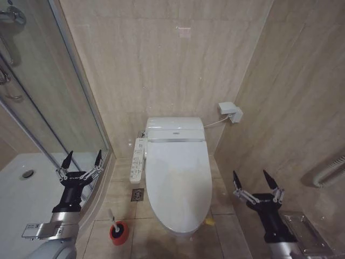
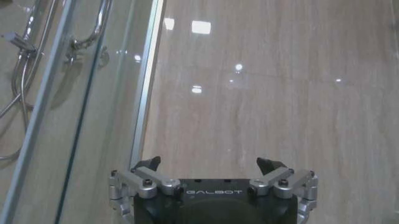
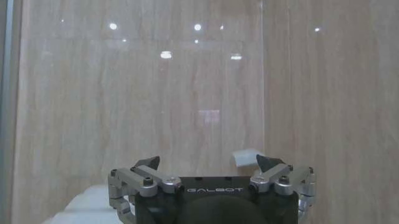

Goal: Open the toilet lid, clean the toilet bowl with a toilet brush, close the toilet lid, and flush.

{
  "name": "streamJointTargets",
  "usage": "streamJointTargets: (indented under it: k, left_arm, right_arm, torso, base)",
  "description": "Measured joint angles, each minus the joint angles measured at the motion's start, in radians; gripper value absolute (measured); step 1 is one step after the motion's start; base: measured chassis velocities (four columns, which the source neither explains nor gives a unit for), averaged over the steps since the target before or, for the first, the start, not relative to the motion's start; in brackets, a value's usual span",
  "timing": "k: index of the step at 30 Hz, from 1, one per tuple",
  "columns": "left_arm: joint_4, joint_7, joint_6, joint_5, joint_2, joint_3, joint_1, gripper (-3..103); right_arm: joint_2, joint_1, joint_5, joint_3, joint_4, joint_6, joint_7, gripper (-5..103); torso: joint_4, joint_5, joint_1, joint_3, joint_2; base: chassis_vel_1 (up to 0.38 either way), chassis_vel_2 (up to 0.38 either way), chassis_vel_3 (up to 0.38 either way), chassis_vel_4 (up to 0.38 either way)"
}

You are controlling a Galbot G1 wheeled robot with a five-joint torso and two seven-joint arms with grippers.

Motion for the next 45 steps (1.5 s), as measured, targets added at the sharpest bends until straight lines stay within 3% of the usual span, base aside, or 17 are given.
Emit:
streamJointTargets:
  k: [5, 16, 18, 23, 32, 45]
  left_arm:
    - [0.0, 0.0, 0.0, 0.0, 0.0, 0.0, 0.001, 100]
    - [0.0, 0.0, 0.0, 0.0, 0.0, 0.0, 0.0, 100]
    - [0.0, 0.0, 0.0, 0.0, 0.0, 0.0, 0.0, 100]
    - [0.0, 0.0, 0.0, 0.0, 0.0, 0.0, 0.0, 100]
    - [0.0, 0.0, 0.0, 0.0, 0.0, 0.0, 0.0, 100]
    - [0.0, 0.0, 0.0, 0.0, 0.0, 0.0, 0.0, 100]
  right_arm:
    - [0.012, -0.031, -0.009, -0.011, -0.051, 0.038, -0.031, 100]
    - [0.016, 0.064, -0.101, -0.07, -0.496, 0.141, -0.11, 100]
    - [0.016, 0.112, -0.148, -0.072, -0.638, 0.193, -0.127, 100]
    - [0.007, 0.161, -0.161, -0.078, -0.792, 0.215, -0.142, 100]
    - [0.048, 0.274, -0.174, -0.108, -0.936, 0.229, -0.173, 100]
    - [0.07, 0.38, -0.163, -0.121, -0.986, 0.212, -0.177, 100]
  torso:
    - [0.0003, -0.0003, -0.001, 0.0, 0.0]
    - [0.0005, -0.0002, 0.0, 0.0, 0.0]
    - [0.0003, 0.0002, 0.0, 0.0, 0.0]
    - [0.0002, -0.0003, 0.0, 0.0, 0.0]
    - [0.0002, -0.0001, 0.0, 0.0, 0.0]
    - [0.0001, -0.0004, 0.0, 0.0, 0.0]
  base:
    - [0.062, -0.069, -0.049, 0.055]
    - [0.004, -0.005, -0.006, 0.004]
    - [0.0, 0.0, 0.0, 0.0]
    - [0.0, 0.0, 0.0, 0.0]
    - [0.0, 0.0, 0.0, 0.0]
    - [0.0, 0.0, 0.0, 0.0]
